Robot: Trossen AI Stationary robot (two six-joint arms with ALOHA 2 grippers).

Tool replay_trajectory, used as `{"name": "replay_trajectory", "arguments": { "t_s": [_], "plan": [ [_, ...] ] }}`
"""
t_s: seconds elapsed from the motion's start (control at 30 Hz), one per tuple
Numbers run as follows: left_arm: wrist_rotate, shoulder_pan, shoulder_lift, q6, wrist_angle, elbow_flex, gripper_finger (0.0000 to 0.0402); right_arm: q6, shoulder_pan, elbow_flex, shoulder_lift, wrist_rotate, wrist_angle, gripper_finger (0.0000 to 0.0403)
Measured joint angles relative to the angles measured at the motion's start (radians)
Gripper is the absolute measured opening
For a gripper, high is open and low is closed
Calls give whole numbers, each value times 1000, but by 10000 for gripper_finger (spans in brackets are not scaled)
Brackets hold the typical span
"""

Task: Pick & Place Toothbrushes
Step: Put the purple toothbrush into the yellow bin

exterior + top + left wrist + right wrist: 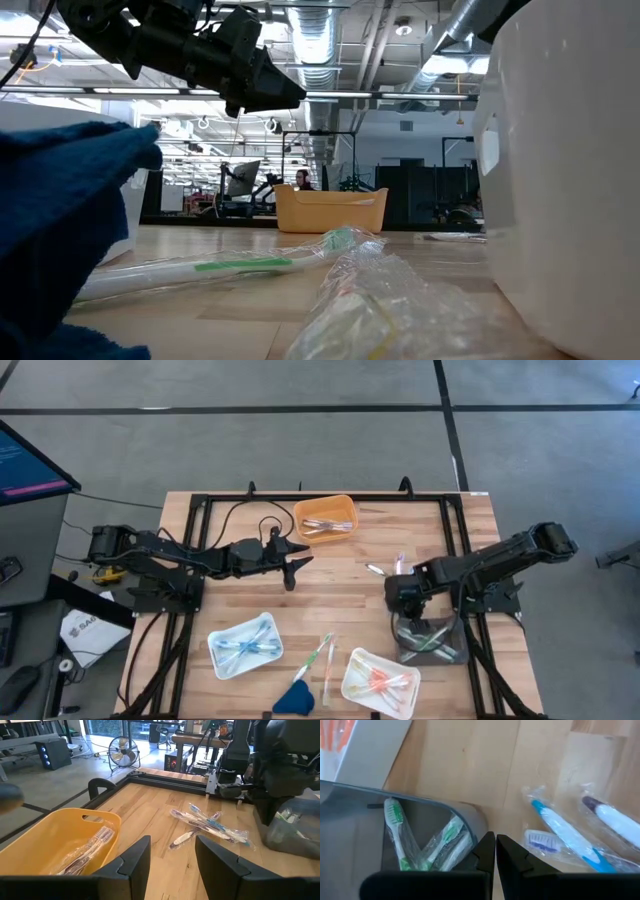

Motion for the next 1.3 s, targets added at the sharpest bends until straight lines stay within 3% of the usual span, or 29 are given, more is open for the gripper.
{"name": "replay_trajectory", "arguments": {
  "t_s": [0.27,0.77,1.13,1.3],
  "plan": [
    [0,0,0,0,0,0,149,-7,1,0,0,36,7,11],
    [0,0,0,0,-4,0,149,-7,-147,-1,0,53,12,11],
    [0,0,0,0,-6,0,149,-10,-219,-1,0,53,129,11],
    [0,0,0,0,-6,0,149,-117,-233,-1,0,53,86,11]
  ]
}}
